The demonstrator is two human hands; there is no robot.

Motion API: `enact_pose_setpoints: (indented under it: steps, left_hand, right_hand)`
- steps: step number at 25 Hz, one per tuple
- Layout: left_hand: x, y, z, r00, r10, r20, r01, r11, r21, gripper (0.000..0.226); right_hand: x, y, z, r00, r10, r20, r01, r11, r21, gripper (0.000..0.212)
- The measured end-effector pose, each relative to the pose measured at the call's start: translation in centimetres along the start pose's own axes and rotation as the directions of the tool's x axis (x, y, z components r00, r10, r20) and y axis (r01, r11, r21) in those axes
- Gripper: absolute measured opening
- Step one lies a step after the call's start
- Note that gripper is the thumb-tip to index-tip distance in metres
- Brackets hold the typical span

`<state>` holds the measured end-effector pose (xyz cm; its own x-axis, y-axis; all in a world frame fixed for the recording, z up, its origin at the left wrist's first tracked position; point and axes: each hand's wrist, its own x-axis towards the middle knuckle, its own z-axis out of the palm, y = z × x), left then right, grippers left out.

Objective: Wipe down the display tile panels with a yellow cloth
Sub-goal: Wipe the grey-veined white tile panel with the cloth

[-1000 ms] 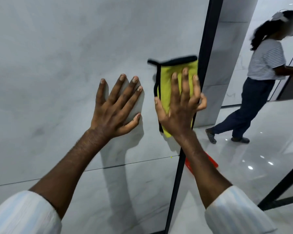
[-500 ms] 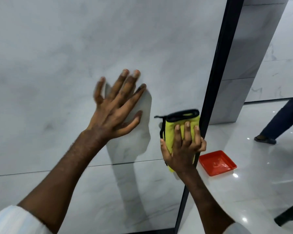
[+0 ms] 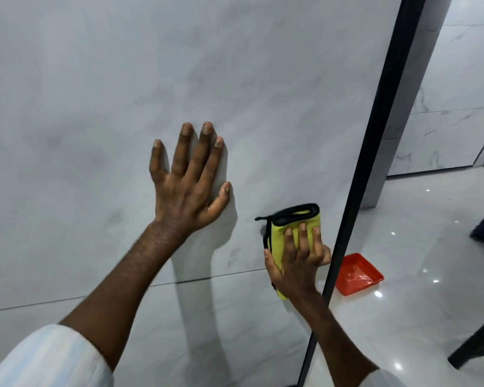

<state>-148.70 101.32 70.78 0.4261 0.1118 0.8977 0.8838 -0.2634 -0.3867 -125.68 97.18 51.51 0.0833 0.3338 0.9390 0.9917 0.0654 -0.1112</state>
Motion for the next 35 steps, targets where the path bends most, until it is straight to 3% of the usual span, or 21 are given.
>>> enact_pose_setpoints:
  steps: [3, 5, 9, 11, 16, 19, 24, 30, 35]
  left_hand:
    - [0.1, 0.1, -0.3, 1.0, 0.007, 0.002, -0.007, 0.998, -0.06, 0.075]
    - [0.2, 0.0, -0.4, 1.0, 0.018, 0.009, -0.017, 0.996, -0.09, 0.074]
    - [0.5, -0.6, -1.7, 0.997, 0.047, 0.067, -0.033, 0.981, -0.191, 0.075]
    - [1.7, -1.6, -3.3, 0.998, 0.063, 0.028, -0.054, 0.968, -0.246, 0.069]
    - [13.6, -8.2, -6.7, 0.988, 0.041, -0.146, -0.061, 0.989, -0.132, 0.064]
    - [18.9, -11.3, -6.3, 0.989, 0.091, -0.118, -0.099, 0.993, -0.067, 0.068]
    - [19.0, -11.6, -4.5, 0.981, 0.114, -0.155, -0.114, 0.993, 0.013, 0.069]
    - [19.2, -11.7, -4.5, 0.974, 0.116, -0.195, -0.116, 0.993, 0.007, 0.069]
    - [19.1, -11.5, -4.7, 0.979, 0.099, -0.177, -0.1, 0.995, 0.002, 0.07]
  right_hand:
    - [3.5, -1.1, -1.0, 0.999, 0.027, -0.03, -0.025, 0.999, 0.045, 0.078]
    - [11.4, -2.3, -3.1, 0.991, -0.025, -0.13, 0.028, 0.999, 0.02, 0.079]
    - [27.5, -4.5, -8.0, 0.967, 0.045, -0.251, -0.037, 0.999, 0.038, 0.077]
    - [28.1, -4.7, -8.1, 0.965, 0.048, -0.259, -0.046, 0.999, 0.013, 0.076]
    - [22.0, -4.5, -6.4, 0.977, 0.074, -0.202, -0.075, 0.997, 0.002, 0.078]
    - [29.0, -4.7, -8.5, 0.977, -0.007, -0.213, 0.01, 1.0, 0.011, 0.078]
    - [46.3, -6.3, -13.8, 0.949, -0.113, -0.293, 0.115, 0.993, -0.011, 0.08]
    - [41.1, -6.1, -11.7, 0.953, -0.141, -0.269, 0.116, 0.988, -0.105, 0.078]
    - [52.5, -7.5, -16.1, 0.968, -0.119, -0.222, 0.109, 0.992, -0.056, 0.076]
